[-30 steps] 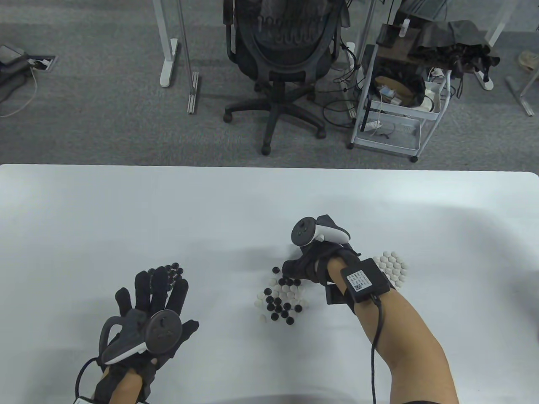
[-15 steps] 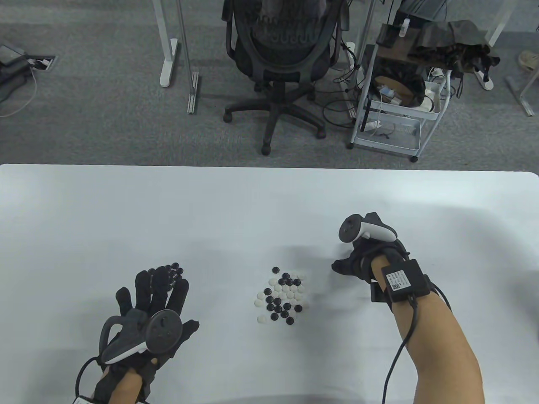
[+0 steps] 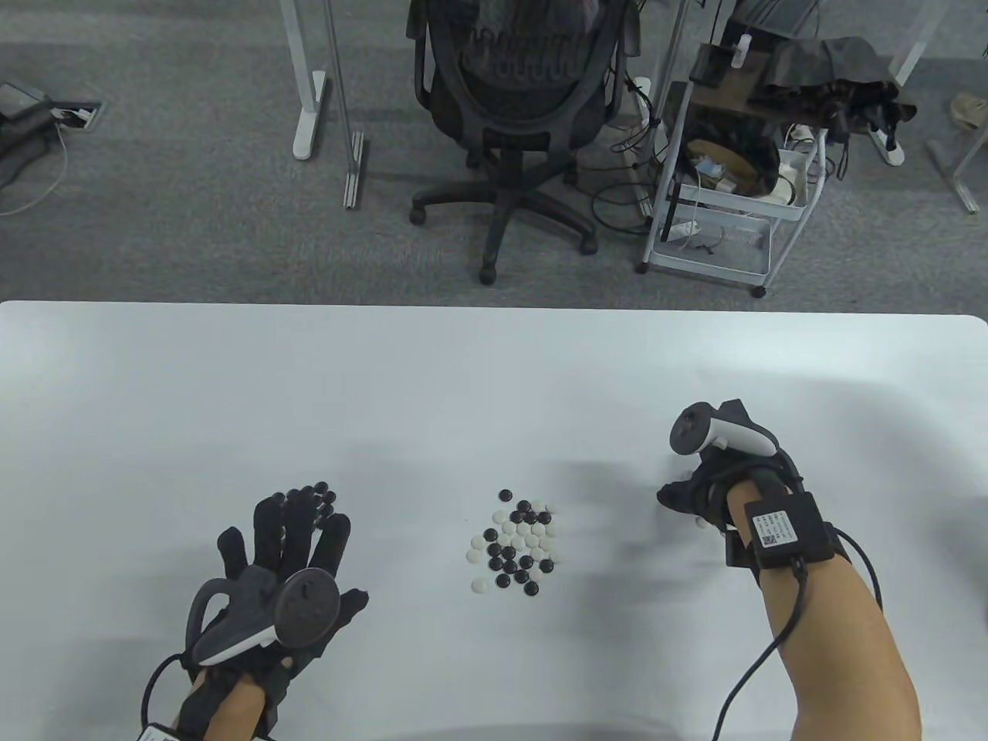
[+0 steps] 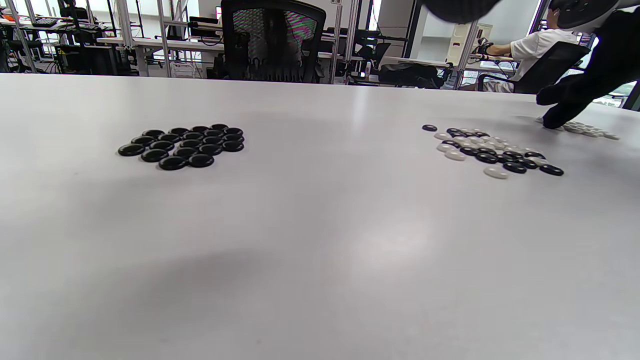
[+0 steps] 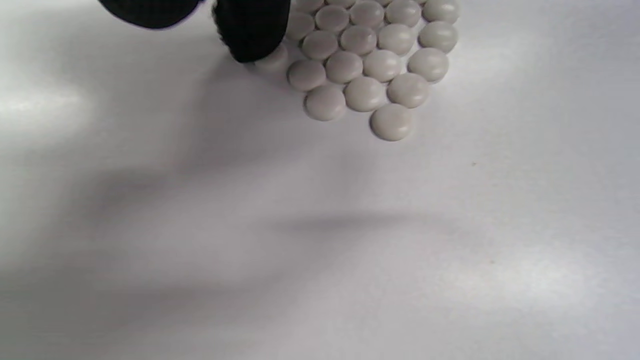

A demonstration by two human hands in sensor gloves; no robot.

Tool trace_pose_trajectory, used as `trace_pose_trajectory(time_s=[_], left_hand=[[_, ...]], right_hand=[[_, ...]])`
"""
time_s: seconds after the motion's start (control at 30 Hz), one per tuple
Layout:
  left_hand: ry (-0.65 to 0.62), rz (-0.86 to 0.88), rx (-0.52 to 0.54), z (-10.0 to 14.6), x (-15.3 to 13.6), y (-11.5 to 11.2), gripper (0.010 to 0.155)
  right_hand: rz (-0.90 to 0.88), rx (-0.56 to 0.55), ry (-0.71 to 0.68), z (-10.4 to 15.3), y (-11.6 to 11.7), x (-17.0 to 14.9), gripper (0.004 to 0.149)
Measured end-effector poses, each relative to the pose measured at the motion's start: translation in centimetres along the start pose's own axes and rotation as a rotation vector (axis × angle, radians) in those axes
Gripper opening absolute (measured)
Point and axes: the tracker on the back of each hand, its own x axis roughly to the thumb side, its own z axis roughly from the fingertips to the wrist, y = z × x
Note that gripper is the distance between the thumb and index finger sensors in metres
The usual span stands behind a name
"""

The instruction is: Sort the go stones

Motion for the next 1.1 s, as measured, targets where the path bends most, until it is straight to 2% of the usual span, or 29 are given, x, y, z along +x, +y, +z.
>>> trace_pose_trajectory(time_s=[0.17, 0.4, 0.6, 0.77, 0.93, 1.1], left_hand=[[0.000, -0.001, 0.001, 0.0, 0.0, 0.0, 0.079], [-0.001, -0.003, -0.003, -0.1, 0.1, 0.0, 0.079], [0.002, 0.000, 0.001, 0.0, 0.1, 0.0, 0.079], [0.004, 0.005, 0.005, 0.0, 0.0, 0.0, 0.079], [0.006, 0.011, 0.009, 0.1, -0.1, 0.0, 0.079], [0.006, 0.007, 0.008, 0.1, -0.1, 0.0, 0.079]], right_hand=[[-0.012, -0.023, -0.042, 0.9, -0.6, 0.8, 0.061], [0.006, -0.009, -0.238, 2.2, -0.6, 6.1, 0.061], [0.024, 0.024, -0.365, 1.7, 0.4, 11.0, 0.060], [0.025, 0.055, -0.391, 0.4, 1.3, 13.1, 0.061], [0.046, 0.067, -0.371, -0.7, 2.0, 13.3, 0.061], [0.065, 0.026, -0.306, -0.6, 1.3, 11.1, 0.059]])
